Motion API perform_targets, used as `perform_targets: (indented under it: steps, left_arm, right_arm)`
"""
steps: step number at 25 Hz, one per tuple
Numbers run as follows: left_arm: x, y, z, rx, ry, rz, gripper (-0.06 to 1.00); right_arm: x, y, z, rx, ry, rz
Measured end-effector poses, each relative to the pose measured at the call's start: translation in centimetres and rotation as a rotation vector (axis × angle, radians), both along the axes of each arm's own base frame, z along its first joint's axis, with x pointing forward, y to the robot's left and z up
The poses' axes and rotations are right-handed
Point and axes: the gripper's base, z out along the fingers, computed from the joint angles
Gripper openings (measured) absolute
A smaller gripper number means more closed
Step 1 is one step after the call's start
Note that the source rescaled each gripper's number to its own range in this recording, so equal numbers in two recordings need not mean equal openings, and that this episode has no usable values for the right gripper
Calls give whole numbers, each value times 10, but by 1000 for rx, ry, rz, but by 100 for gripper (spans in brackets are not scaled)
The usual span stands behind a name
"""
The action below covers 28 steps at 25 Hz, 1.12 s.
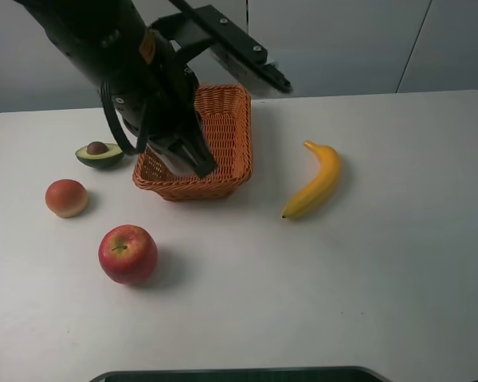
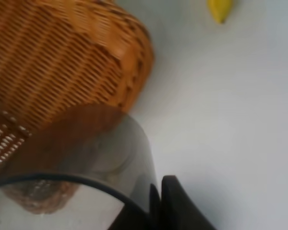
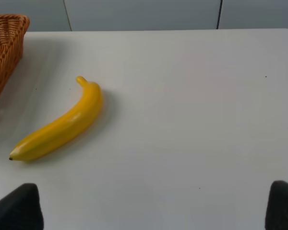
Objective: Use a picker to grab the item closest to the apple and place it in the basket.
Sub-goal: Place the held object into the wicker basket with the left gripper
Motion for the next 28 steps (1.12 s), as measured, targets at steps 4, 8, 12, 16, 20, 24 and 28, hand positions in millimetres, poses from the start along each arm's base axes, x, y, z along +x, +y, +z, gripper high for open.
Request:
perform_targets:
  steps: [4, 8, 12, 16, 20, 24, 28]
  left_arm:
    - [26, 22, 2, -70, -6, 94, 0]
    - [49, 27, -3, -100, 26, 129, 0]
    - [70, 16, -14, -80, 29, 121, 0]
    - [90, 2, -30, -62, 38, 116, 0]
    - [102, -6, -53, -30, 59, 111, 0]
    - [109, -9, -74, -10, 64, 103, 0]
    - [111, -11, -76, -18, 50, 99, 4]
  right_arm:
    - [0, 0, 0, 0, 0, 0]
    - [0, 0, 0, 0, 0, 0]
    - [0, 0, 0, 0, 0, 0]
    - [0, 0, 0, 0, 0, 0]
    - [0, 0, 0, 0, 0, 0]
    - [0, 0, 0, 0, 0, 0]
    - [0, 0, 0, 0, 0, 0]
